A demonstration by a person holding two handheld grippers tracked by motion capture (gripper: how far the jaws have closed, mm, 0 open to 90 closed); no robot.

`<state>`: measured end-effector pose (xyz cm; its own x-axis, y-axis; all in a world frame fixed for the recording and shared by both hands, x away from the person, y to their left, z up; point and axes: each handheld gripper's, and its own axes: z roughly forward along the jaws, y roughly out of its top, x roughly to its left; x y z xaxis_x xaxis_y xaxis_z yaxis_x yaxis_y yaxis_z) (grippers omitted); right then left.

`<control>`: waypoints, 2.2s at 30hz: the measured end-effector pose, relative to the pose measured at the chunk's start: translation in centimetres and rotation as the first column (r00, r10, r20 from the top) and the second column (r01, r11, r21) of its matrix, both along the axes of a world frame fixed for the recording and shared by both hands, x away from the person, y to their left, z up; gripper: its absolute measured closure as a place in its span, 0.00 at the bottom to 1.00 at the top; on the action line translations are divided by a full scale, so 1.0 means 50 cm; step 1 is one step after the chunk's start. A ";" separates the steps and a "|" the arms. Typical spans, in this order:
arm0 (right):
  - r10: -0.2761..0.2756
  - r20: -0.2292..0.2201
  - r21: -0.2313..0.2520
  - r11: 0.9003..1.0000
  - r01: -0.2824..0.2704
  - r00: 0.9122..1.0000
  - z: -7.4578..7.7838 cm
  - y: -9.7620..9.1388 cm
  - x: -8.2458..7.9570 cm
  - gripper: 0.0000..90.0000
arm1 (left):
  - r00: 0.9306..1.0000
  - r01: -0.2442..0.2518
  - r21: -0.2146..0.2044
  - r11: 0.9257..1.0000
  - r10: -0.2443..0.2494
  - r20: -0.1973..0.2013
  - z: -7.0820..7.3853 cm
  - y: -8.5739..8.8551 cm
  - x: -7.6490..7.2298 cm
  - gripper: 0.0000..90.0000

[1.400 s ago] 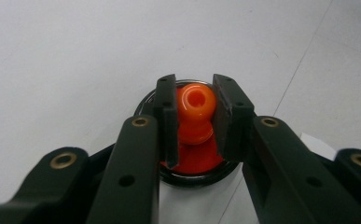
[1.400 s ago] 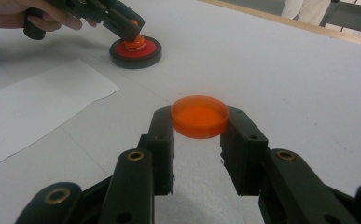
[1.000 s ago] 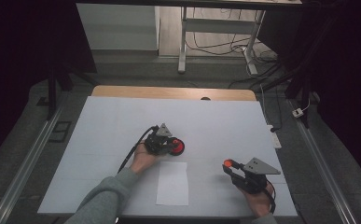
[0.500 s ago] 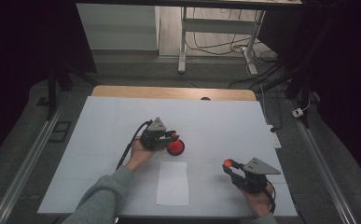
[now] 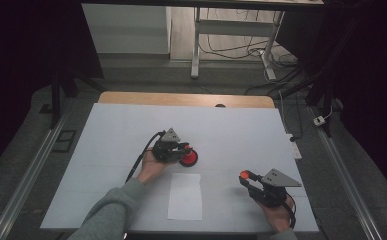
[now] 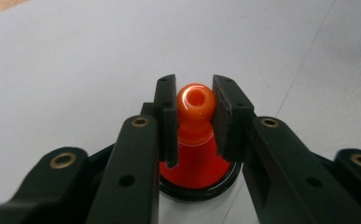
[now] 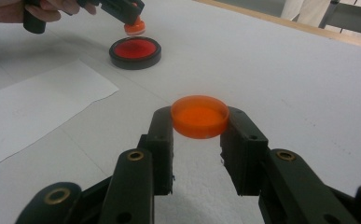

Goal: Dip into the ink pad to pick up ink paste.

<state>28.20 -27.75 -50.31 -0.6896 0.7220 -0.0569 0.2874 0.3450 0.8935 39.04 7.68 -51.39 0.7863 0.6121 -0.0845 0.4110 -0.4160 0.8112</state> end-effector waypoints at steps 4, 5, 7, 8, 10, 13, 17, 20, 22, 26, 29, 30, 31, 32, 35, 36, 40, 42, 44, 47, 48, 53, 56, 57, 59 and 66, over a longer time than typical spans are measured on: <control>0.001 -0.001 -0.003 1.000 -0.001 1.000 0.000 0.000 0.000 0.72 | 1.000 -0.003 0.006 1.000 0.003 -0.001 -0.003 -0.001 0.000 0.80; 0.001 -0.002 -0.003 1.000 -0.001 1.000 0.000 0.000 0.000 0.72 | 1.000 -0.002 0.008 1.000 0.002 -0.002 -0.004 -0.002 0.001 0.80; 0.000 0.000 0.000 1.000 0.000 1.000 0.000 0.000 0.000 0.72 | 1.000 -0.002 0.013 1.000 0.002 -0.004 -0.007 -0.004 0.001 0.80; 0.000 -0.001 0.001 1.000 0.000 1.000 0.000 0.000 0.000 0.72 | 1.000 -0.001 0.013 1.000 0.001 -0.007 -0.008 -0.005 0.001 0.80; 0.000 -0.001 0.000 1.000 0.000 1.000 0.000 0.000 0.000 0.72 | 1.000 0.000 0.019 1.000 0.000 -0.011 -0.012 -0.006 0.002 0.80; 0.001 -0.002 -0.003 1.000 -0.001 1.000 0.000 0.000 0.000 0.72 | 1.000 0.002 0.028 1.000 -0.002 -0.017 -0.017 -0.008 0.003 0.80; 0.000 -0.002 -0.002 1.000 0.000 1.000 0.000 -0.001 0.000 0.72 | 1.000 0.002 0.033 0.999 -0.001 -0.025 -0.025 -0.010 0.004 0.80; 0.000 -0.002 -0.002 1.000 0.000 1.000 0.000 -0.001 0.000 0.72 | 1.000 0.008 0.039 0.999 -0.007 -0.021 -0.025 -0.010 0.004 0.80; 0.000 -0.001 0.000 1.000 0.000 1.000 0.000 0.000 0.000 0.72 | 1.000 0.010 0.047 0.999 -0.009 -0.014 -0.026 -0.011 0.004 0.81; 0.001 -0.002 -0.004 1.000 -0.001 1.000 0.000 0.000 -0.001 0.72 | 1.000 0.010 0.041 0.999 -0.010 -0.015 -0.027 -0.010 0.004 0.81; 0.001 0.001 -0.001 1.000 -0.001 1.000 0.000 0.000 -0.001 0.72 | 1.000 0.014 0.030 0.999 -0.013 -0.021 -0.029 -0.007 0.005 0.81; 0.000 0.002 -0.002 1.000 0.000 1.000 0.000 0.000 -0.001 0.72 | 1.000 0.013 0.031 0.999 -0.013 -0.021 -0.029 -0.008 0.005 0.81; 0.001 0.000 -0.001 1.000 -0.001 1.000 0.000 0.000 -0.001 0.72 | 1.000 0.012 0.034 0.999 -0.012 -0.018 -0.028 -0.008 0.005 0.81; 0.001 0.001 -0.001 1.000 -0.001 1.000 0.000 0.000 -0.001 0.72 | 1.000 0.011 0.038 0.999 -0.011 -0.015 -0.028 -0.009 0.004 0.81; 0.002 0.000 -0.002 1.000 -0.002 1.000 0.000 0.000 -0.001 0.72 | 1.000 0.011 0.038 0.999 -0.010 -0.015 -0.028 -0.009 0.004 0.81; 0.002 0.000 -0.002 1.000 -0.002 1.000 0.000 0.000 -0.001 0.72 | 1.000 0.011 0.038 0.999 -0.010 -0.014 -0.028 -0.009 0.004 0.81; 0.002 0.000 0.001 1.000 -0.002 1.000 0.000 0.000 -0.001 0.72 | 1.000 0.014 0.040 0.999 -0.013 -0.011 -0.029 -0.009 0.004 0.81; 0.003 0.000 0.002 1.000 -0.003 1.000 0.000 0.000 -0.001 0.72 | 1.000 0.011 0.039 0.999 -0.011 -0.014 -0.028 -0.009 0.004 0.81; 0.003 0.000 0.002 1.000 -0.003 1.000 0.000 0.001 -0.002 0.72 | 1.000 0.009 0.042 0.999 -0.009 -0.011 -0.029 -0.010 0.003 0.81; 0.004 0.000 0.001 1.000 -0.004 1.000 0.000 0.001 -0.002 0.72 | 1.000 0.008 0.026 1.000 -0.007 -0.018 -0.030 -0.008 0.004 0.81; 0.004 0.000 0.001 1.000 -0.004 1.000 0.000 0.001 -0.002 0.72 | 1.000 0.008 0.028 1.000 -0.008 -0.017 -0.030 -0.008 0.004 0.81; 0.003 0.000 -0.001 1.000 -0.003 1.000 0.000 0.001 -0.002 0.72 | 1.000 0.009 0.025 1.000 -0.008 -0.018 -0.031 -0.007 0.004 0.81; 0.004 0.001 0.000 1.000 -0.004 1.000 0.000 0.000 -0.002 0.72 | 1.000 0.006 0.033 0.999 -0.006 -0.012 -0.030 -0.009 0.003 0.81; 0.003 0.002 0.000 1.000 -0.003 1.000 0.000 0.000 -0.002 0.72 | 1.000 0.003 0.028 1.000 -0.002 -0.018 -0.030 -0.009 0.003 0.81; 0.003 0.003 0.002 1.000 -0.003 1.000 0.001 0.000 -0.002 0.72 | 1.000 0.003 0.021 1.000 -0.002 -0.021 -0.029 -0.007 0.004 0.81; 0.002 0.003 0.005 1.000 -0.002 1.000 0.001 -0.003 -0.001 0.72 | 1.000 -0.012 -0.082 0.997 0.014 0.017 0.008 0.013 -0.001 0.80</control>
